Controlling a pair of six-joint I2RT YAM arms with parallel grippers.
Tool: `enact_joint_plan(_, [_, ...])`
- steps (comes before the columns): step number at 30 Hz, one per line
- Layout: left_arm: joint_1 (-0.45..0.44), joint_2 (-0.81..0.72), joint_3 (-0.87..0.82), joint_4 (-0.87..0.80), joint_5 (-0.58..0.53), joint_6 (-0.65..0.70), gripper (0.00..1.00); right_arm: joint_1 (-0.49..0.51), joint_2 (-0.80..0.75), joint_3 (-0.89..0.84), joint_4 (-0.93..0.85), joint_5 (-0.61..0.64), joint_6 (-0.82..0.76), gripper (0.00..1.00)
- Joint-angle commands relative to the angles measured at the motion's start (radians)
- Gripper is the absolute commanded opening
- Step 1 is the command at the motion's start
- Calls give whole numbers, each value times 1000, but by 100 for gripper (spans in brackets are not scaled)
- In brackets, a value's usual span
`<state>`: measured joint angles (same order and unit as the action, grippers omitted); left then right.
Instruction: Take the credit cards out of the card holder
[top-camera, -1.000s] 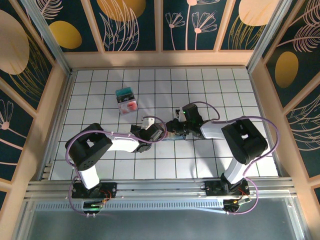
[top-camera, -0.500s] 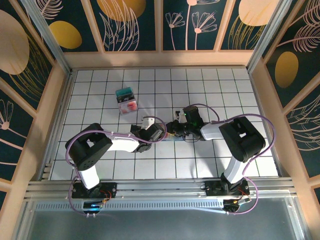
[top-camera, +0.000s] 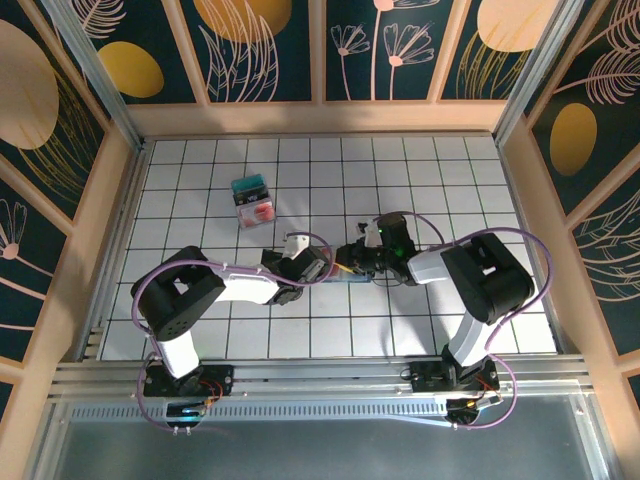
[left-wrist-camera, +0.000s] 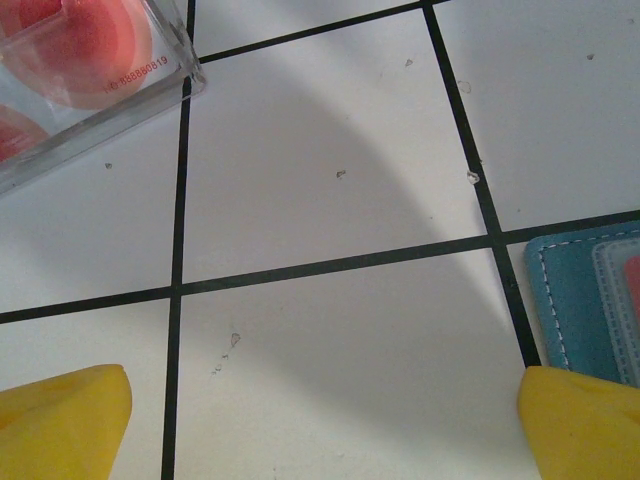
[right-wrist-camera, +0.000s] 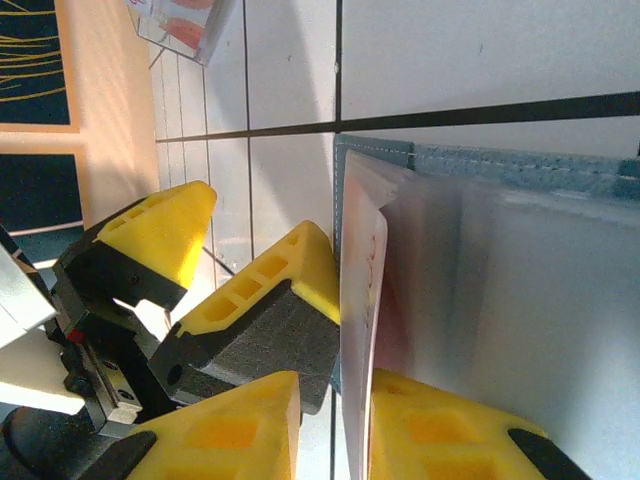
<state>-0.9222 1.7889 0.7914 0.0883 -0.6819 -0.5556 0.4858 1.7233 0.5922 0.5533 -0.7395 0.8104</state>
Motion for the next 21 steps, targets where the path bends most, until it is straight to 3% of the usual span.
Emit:
enact_joint_plan(1, [-2,30,9,-65,21,-7,99,-16,-38,-16,50,-31,7,22])
enact_joint_plan(14, [-2,38,15,-70,18,-9,99,-48,-52,-29,26,-25,-8,20])
enact_joint_plan(21, [-3,38,15,-74,16,-10,99,-55,-62,-28,-11,-3,-30,8])
